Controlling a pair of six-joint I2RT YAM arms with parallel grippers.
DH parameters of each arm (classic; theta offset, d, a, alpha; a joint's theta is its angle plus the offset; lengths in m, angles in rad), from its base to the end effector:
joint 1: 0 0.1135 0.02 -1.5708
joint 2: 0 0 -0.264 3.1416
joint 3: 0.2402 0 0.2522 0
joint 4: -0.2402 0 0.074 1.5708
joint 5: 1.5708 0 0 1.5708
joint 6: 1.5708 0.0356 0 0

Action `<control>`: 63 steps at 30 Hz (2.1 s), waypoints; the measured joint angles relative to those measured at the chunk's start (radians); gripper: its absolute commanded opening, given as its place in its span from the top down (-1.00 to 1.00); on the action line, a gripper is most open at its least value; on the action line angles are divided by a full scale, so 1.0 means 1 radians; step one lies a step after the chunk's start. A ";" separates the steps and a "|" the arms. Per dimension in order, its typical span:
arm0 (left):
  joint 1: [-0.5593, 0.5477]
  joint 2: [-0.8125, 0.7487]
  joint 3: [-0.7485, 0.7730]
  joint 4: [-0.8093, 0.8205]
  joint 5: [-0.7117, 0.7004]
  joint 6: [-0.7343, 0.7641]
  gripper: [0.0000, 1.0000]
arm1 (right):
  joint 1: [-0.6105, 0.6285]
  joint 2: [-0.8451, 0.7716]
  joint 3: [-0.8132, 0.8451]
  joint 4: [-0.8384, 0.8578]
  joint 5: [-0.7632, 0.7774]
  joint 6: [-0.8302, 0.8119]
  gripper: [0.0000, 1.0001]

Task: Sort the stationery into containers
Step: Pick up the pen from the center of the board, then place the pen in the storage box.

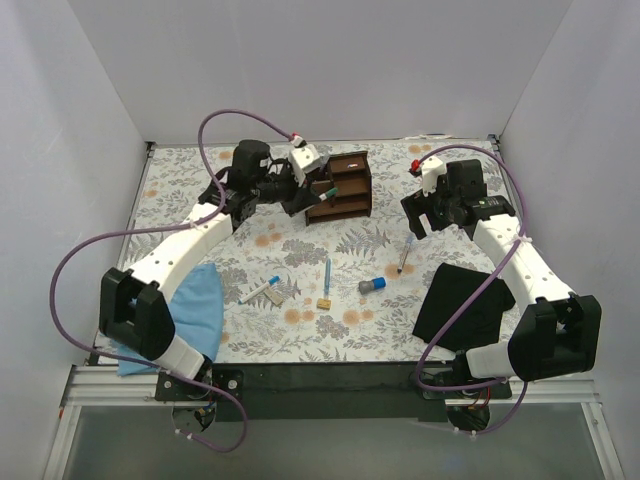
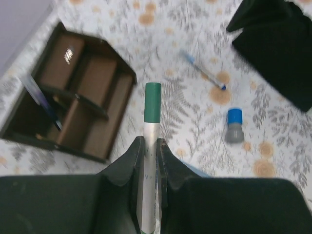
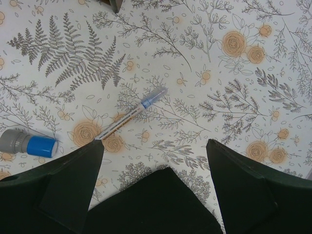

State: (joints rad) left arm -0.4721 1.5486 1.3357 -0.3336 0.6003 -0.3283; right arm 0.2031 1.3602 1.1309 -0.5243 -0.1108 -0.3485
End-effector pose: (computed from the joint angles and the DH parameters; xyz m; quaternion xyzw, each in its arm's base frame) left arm 0.3066 -0.1792 0.3306 0.2043 0.8202 -0.4198 0.3307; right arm 0.2899 0.0637 0.2996 -0.2707 0.8757 0.0219 0.3994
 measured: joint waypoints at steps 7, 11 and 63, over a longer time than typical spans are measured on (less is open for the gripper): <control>0.015 -0.045 -0.176 0.527 -0.061 -0.124 1.00 | 0.000 0.000 0.000 0.000 0.006 0.000 -0.92; 0.020 0.121 -0.182 0.816 -0.171 -0.220 1.00 | 0.000 0.001 0.008 0.000 0.010 0.000 -0.92; 0.050 0.522 -0.007 1.223 -0.366 -0.358 -0.41 | 0.000 0.037 0.020 -0.009 0.018 -0.018 -0.93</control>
State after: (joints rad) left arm -0.4217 2.0708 1.3289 0.8898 0.2340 -0.6865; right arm 0.2031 1.3968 1.1511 -0.5335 -0.0933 -0.3664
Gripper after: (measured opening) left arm 0.549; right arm 0.960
